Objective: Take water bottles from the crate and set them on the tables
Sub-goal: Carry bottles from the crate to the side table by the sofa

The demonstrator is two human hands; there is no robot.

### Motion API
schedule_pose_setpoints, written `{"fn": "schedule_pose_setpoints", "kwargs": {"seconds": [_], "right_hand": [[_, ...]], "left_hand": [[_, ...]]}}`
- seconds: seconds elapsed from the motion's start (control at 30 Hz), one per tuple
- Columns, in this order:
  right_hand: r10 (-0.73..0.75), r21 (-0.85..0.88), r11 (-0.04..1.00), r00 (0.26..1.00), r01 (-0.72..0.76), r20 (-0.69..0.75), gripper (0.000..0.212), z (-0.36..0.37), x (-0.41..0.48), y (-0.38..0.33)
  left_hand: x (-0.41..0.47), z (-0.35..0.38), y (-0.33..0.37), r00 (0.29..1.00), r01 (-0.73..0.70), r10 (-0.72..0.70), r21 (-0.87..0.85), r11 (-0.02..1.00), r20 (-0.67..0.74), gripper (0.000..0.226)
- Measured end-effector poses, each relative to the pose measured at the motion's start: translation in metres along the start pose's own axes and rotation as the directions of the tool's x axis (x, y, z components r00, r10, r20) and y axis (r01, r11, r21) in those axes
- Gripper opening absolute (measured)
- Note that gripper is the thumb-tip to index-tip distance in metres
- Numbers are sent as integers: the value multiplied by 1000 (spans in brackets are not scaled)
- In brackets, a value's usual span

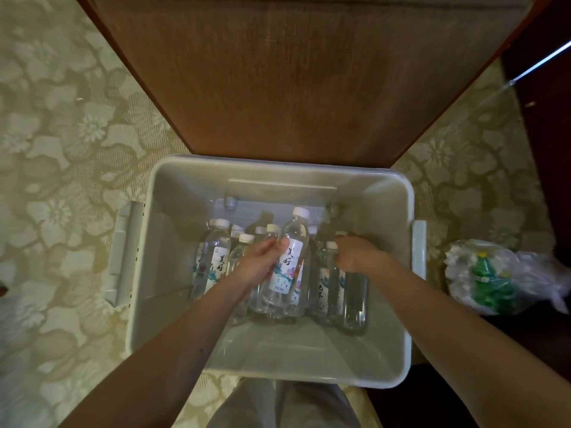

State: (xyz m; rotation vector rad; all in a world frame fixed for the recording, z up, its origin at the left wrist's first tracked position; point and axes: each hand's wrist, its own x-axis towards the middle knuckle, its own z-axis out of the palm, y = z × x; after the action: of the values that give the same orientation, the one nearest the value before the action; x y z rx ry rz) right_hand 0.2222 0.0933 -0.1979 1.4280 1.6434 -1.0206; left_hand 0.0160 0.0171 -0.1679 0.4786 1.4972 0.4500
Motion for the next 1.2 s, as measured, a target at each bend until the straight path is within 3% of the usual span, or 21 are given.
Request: {"fn": "schedule_pose_setpoints", "kwargs": {"seconds": [0.1,0.33,0.4,0.5,0.6,0.67,0.73,0.83,0.97,1.07,1.2], "right_hand": [[36,-84,996,999,-34,20,48,3,1,-2],[30,-137,990,999,-33,-22,40,-6,-6,-4],[11,-23,1000,1000,-12,-17,42,-9,-10,-4],[18,326,945,999,-6,-32,50,-6,-12,-3],[62,663,749,995,3,-74,49,8,-17,-5],[108,779,626,984,45,-144,49,24,-22,-5],[135,797,594,963,108,-232,47,41,-27,-5],[126,761,630,948,152,-293,48,54,-33,-4],[100,758,629,948,174,-301,59,58,-39,-7],[49,698,692,953,184,-299,56,58,-44,-9],[14,662,703,925,260,-379,56,54,-65,-16]], "left_hand": [[0,2,-2,1000,30,-30,-21,999,8,37],[5,2,-12,996,91,-92,-81,993,-13,77],[21,-3,-35,990,138,-138,-102,985,2,79],[11,0,-25,990,139,-139,-78,987,1,87],[-3,3,-16,995,95,-96,-66,993,-20,97],[-9,6,-13,997,78,-79,-55,995,-19,101],[-12,7,-14,996,80,-82,-71,994,-27,98],[-7,5,-30,995,98,-100,-103,990,-20,89],[-15,3,-34,995,91,-95,-106,990,-27,86],[-22,-1,-34,996,59,-68,-127,990,-66,84],[-45,-2,-23,996,-35,22,-160,987,-84,101]]}}
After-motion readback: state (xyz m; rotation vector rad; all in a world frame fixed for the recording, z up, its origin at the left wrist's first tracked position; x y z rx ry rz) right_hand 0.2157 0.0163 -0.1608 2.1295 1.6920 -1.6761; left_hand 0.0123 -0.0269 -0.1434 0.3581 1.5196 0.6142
